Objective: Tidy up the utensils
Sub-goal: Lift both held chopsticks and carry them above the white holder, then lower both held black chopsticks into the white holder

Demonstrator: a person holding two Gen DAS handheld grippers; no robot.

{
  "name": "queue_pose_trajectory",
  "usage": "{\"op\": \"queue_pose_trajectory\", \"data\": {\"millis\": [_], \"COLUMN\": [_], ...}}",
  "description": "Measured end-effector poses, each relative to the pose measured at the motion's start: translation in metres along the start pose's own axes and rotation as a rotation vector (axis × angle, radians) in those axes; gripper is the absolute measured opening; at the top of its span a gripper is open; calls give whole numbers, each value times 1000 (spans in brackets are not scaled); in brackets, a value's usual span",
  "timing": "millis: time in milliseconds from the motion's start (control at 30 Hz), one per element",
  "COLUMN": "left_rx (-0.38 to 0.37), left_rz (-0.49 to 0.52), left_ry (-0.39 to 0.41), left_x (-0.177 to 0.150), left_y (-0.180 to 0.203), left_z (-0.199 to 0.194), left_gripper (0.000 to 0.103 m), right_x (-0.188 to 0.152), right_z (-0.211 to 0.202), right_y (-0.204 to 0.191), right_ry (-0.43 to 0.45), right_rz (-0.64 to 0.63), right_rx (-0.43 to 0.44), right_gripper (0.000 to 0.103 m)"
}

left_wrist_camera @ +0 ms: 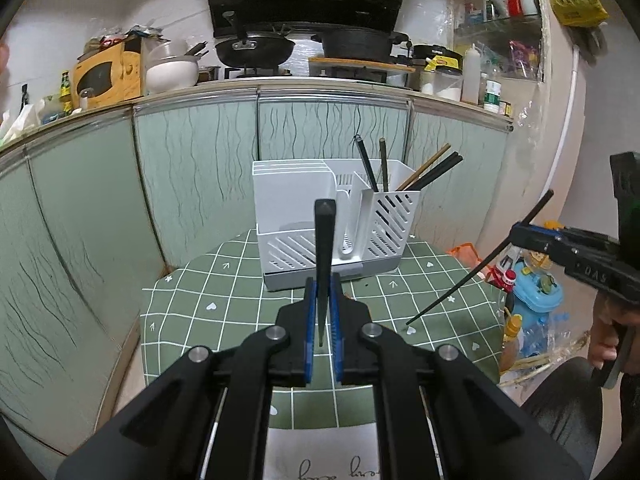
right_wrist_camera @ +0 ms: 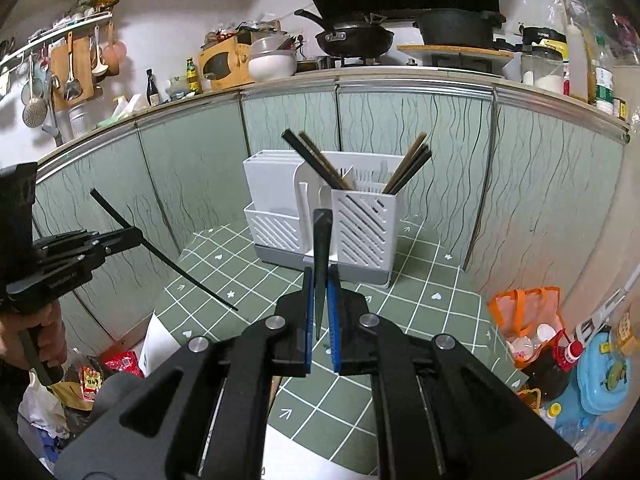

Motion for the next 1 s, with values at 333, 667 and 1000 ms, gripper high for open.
{"op": "queue_pose_trajectory", "data": {"millis": [333,667,1000], "left_rx": [-55,-127,-182], "left_rz": [21,59,94], "left_ry": [0,19,44], "left_x": [31,82,128], "left_y": [9,29,51], "left_z": [12,23,38], "left_gripper": [8,8,8], "right_x": [32,71,118], "right_z": [-10,-16,-12], "right_y": [21,39,55], "right_ry": [23,59,84], "right_rz": [6,16,21], "right_rx": [2,5,11], "right_gripper": [6,6,6]}}
Point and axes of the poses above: each gripper's, at about its wrist camera, not at the fingertips, and z roughly the way its jaws point, y to its right, x to its top, the point moved 3 cm from there along z, roughly the way its jaws point, and after that the axes turned 9 degrees about -x, right-handed, at the moved point
